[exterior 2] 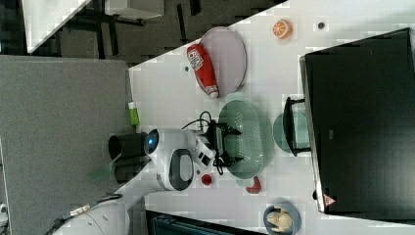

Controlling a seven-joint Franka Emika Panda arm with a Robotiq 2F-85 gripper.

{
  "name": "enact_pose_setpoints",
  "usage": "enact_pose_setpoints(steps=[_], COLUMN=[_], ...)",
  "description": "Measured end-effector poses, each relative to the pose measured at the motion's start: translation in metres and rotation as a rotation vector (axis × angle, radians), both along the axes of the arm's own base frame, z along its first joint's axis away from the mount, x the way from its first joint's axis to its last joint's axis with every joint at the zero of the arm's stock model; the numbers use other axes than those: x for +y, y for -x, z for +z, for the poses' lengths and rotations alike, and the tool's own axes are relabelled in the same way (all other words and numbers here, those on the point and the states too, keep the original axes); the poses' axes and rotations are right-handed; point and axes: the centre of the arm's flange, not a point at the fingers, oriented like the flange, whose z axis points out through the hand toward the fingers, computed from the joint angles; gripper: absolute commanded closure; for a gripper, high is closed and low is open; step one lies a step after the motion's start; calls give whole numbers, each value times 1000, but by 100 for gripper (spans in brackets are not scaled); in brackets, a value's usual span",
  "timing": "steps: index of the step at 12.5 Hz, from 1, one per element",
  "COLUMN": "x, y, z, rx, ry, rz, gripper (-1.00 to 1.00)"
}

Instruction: Drag strainer right to left.

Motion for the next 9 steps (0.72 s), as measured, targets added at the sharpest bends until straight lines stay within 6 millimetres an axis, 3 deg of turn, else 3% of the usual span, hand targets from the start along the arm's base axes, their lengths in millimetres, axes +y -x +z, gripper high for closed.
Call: enact_pose_setpoints(steps=[5, 9], x=[45, 97], y=[-7, 3], z=[3, 8], rx=[-31, -31], ry=[-1, -2], rz=[9, -61], gripper=[-100, -100])
